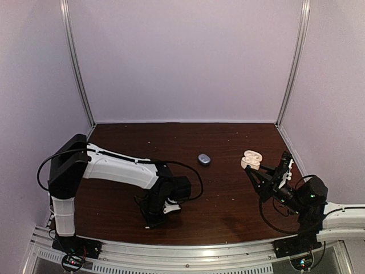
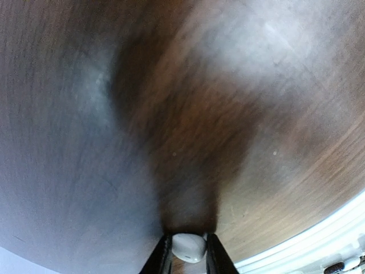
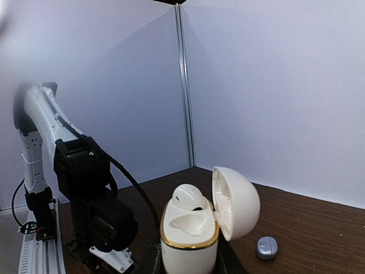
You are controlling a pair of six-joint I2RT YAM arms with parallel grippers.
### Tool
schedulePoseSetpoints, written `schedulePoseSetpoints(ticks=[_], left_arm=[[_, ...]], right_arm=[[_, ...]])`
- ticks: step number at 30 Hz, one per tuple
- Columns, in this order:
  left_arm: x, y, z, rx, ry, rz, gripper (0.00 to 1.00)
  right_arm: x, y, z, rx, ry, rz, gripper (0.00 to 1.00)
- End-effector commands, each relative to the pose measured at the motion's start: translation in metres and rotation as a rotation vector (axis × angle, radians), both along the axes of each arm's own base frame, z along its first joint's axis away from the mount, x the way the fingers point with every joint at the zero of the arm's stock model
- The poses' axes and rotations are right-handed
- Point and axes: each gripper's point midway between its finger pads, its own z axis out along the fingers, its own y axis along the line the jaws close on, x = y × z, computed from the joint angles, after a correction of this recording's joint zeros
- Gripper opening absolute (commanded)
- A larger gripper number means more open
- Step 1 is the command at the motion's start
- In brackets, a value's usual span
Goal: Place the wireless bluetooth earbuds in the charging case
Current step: Pick up the right earbud from the center of the board.
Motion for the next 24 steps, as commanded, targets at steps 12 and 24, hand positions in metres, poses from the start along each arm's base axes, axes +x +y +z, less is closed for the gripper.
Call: schedulePoseSetpoints(ticks=[12,24], left_arm=[[0.007,-0.025,-0.002,-0.073,-0.079,0.002,0.13],[0.077,-0.078,0.077,-0.457,-0.339,0.112,0.12]], right_arm=[[0.003,-0.002,-0.006,-0.011,0.009,-0.019,0.00],[0.010,-0.001,-0.008,-0.031,-0.005,-0.052,0.00]])
